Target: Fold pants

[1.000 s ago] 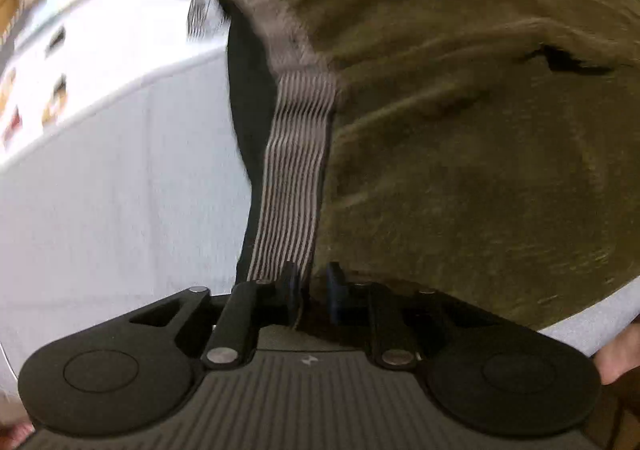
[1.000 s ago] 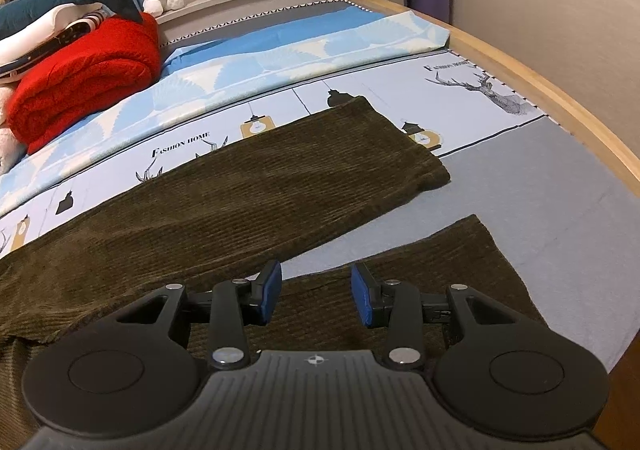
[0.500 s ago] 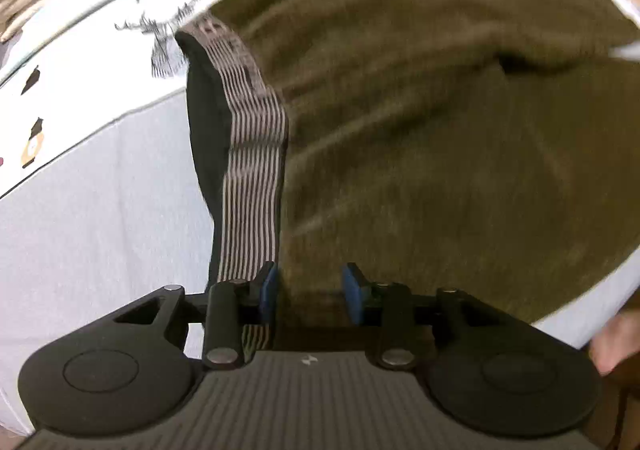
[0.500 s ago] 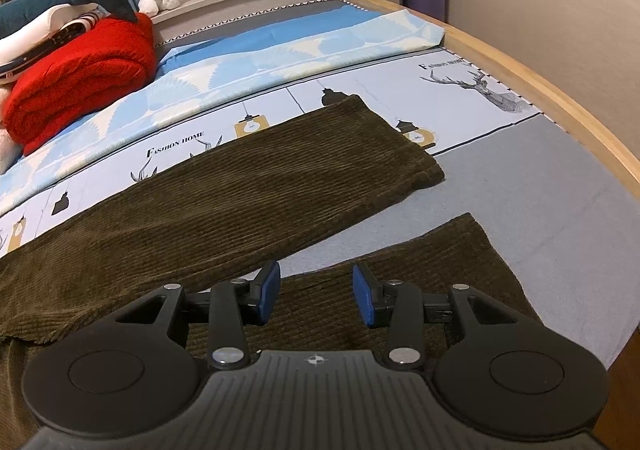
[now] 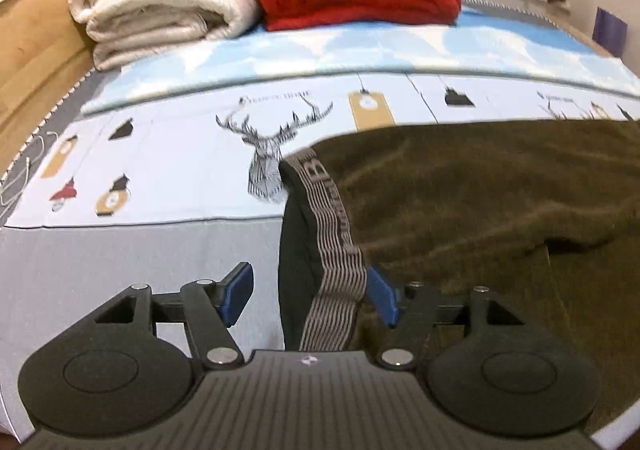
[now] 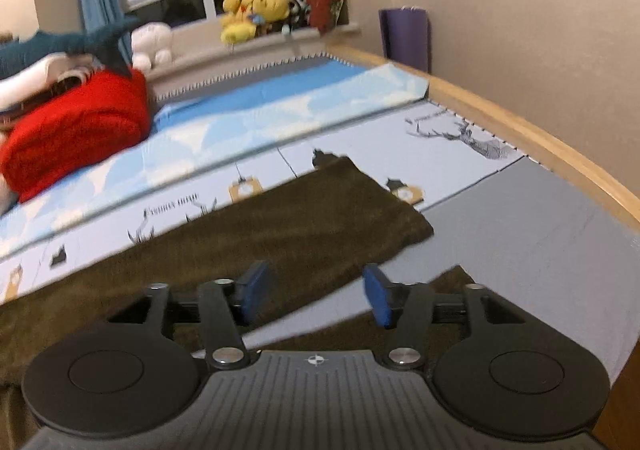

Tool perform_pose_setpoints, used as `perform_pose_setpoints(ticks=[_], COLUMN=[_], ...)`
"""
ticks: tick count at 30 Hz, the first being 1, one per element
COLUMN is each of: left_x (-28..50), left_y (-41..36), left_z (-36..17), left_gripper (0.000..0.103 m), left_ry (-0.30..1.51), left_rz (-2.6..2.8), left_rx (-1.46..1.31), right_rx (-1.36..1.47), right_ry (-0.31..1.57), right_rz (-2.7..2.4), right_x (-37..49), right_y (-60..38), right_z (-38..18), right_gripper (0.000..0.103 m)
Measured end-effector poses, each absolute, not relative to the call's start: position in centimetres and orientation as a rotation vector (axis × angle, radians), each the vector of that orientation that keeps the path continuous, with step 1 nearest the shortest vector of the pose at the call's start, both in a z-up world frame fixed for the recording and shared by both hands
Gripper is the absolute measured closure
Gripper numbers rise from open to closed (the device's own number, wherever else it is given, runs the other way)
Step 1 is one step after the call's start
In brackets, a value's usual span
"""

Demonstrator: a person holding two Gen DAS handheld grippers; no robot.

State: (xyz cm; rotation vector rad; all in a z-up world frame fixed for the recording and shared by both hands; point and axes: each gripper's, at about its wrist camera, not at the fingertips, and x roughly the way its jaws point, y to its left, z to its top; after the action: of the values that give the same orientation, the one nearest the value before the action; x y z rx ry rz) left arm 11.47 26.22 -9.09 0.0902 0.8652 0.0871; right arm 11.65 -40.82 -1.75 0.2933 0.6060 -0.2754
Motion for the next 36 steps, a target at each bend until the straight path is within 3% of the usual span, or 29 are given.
perform_pose_setpoints(ticks=[11,21,27,30,32,34,36], left_x=[13.0,16.0,17.9,19.1,19.8,20.6,21.2], left_y=[25.1,22.6,19.5,19.0,19.5,20.1,20.7], left_z=[-8.0,-7.7,-8.2,-8.6,-9.1,-9.8,-10.4], left_gripper=[0.035,0.053,0.053,0.053,0.059,0.094,0.103], left_ry=[0.780,0.786,0.781,0.801,0.829,0.860,0.873], left_rz=[0.142,0.087,0.031,0.024,0.017,0.022,0.026], left_rx=[0.089,0.040,0.077,0.073,0.048,0.038,0.048], right_rx=[0.255,0.218,0.219,0.252,0.267,0.269,0.264], right_ry=[0.580,0.579,0.579,0.578,0.575,0.572,0.567], right_rz=[-0.224,-0.158,-0.093,-0.060,-0.042,-0.025,-0.013], right_x=[13.6,15.9,17.3,18.0,18.4,18.9,19.3], right_y=[-38.7,-35.6,-33.4,-32.7,-32.3,-31.6,-30.9], right_z=[-1.1,-0.5,-0.1,0.2,0.3,0.4,0.7], right_gripper=[0.036,0.042,0.061,0.079,0.091,0.092,0.093])
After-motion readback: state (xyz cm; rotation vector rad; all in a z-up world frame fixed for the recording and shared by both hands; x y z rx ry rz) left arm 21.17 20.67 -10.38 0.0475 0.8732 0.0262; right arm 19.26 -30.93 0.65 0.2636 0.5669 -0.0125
